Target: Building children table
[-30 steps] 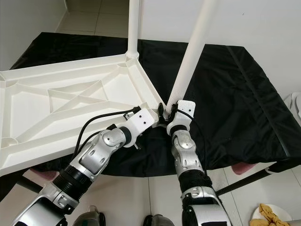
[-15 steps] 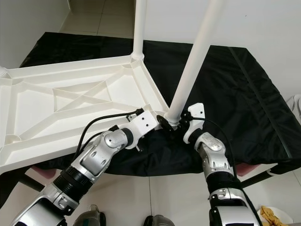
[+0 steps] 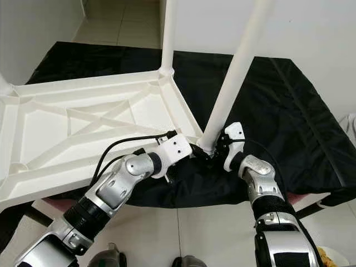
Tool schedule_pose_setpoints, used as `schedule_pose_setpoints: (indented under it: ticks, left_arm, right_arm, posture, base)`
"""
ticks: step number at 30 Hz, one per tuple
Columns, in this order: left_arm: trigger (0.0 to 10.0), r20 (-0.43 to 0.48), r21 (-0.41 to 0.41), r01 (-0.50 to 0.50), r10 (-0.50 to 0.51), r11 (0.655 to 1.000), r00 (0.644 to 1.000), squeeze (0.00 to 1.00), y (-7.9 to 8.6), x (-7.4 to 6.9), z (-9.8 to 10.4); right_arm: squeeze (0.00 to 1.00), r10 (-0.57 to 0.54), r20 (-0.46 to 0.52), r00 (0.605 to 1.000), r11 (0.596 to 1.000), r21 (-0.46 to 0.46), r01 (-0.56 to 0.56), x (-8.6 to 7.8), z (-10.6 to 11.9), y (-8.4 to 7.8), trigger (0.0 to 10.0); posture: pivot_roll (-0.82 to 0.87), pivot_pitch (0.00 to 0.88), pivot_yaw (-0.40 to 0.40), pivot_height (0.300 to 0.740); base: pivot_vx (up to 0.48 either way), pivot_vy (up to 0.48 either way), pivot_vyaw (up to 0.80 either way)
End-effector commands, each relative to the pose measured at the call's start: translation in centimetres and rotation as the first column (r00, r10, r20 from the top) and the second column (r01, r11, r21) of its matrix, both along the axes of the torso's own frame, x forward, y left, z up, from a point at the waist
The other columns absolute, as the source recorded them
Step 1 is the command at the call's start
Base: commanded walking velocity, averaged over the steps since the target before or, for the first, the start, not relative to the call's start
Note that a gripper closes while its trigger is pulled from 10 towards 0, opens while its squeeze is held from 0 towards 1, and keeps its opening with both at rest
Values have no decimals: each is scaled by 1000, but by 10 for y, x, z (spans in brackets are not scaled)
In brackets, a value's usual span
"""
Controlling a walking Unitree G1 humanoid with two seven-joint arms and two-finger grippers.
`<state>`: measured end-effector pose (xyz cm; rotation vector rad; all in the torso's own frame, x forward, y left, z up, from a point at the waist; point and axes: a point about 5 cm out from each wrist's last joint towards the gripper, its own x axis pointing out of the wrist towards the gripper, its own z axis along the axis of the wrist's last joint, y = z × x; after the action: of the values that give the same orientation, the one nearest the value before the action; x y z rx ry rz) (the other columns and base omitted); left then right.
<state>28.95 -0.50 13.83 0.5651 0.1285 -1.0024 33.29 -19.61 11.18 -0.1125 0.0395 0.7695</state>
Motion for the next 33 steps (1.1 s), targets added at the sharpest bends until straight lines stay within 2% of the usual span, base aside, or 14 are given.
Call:
schedule_pose_setpoints:
  ticks: [1,2,3,11,18,22,33]
  left_arm:
    - [10000,4,-6,33,-33,999,999,0,-3,-4,3]
    - [10000,4,-6,33,-33,999,999,0,-3,-4,3]
    - [10000,2,-6,36,-36,999,999,0,-3,-3,3]
    - [10000,0,-1,40,-40,999,999,0,-3,-5,2]
    - [10000,-45,54,25,-22,998,999,0,-3,-6,-10]
    - [10000,-51,82,-2,6,997,999,0,-3,-4,-14]
    - [10000,-97,83,-95,102,992,990,0,-1,4,-16]
  right_arm:
    - [0,-4,-28,1000,1000,-18,4,-1,-6,-3,4039]
    - [0,-4,-28,1000,1000,-18,4,-1,-6,-3,4039]
    - [0,-17,-46,999,1000,-14,17,0,-8,-3,0]
    - [0,-12,-53,999,1000,-8,12,0,-11,-2,0]
    - [0,-6,-48,999,1000,7,6,-2,-14,0,0]
    - [0,-10,-39,999,1000,13,10,-2,-13,-1,0]
    - [0,-6,-22,1000,999,36,7,-4,-12,-2,0]
  posture:
    - [79,11,-45,740]
    - [79,11,-45,740]
    - [80,15,-43,740]
    - [82,27,-48,740]
    - [73,44,-45,740]
    - [69,48,-42,740]
    - [57,62,-37,740]
  base:
    - [0,0,0]
    - [0,0,0]
    - [0,0,0]
    - [0,0,0]
    - [0,0,0]
    - [0,0,0]
    - [0,0,0]
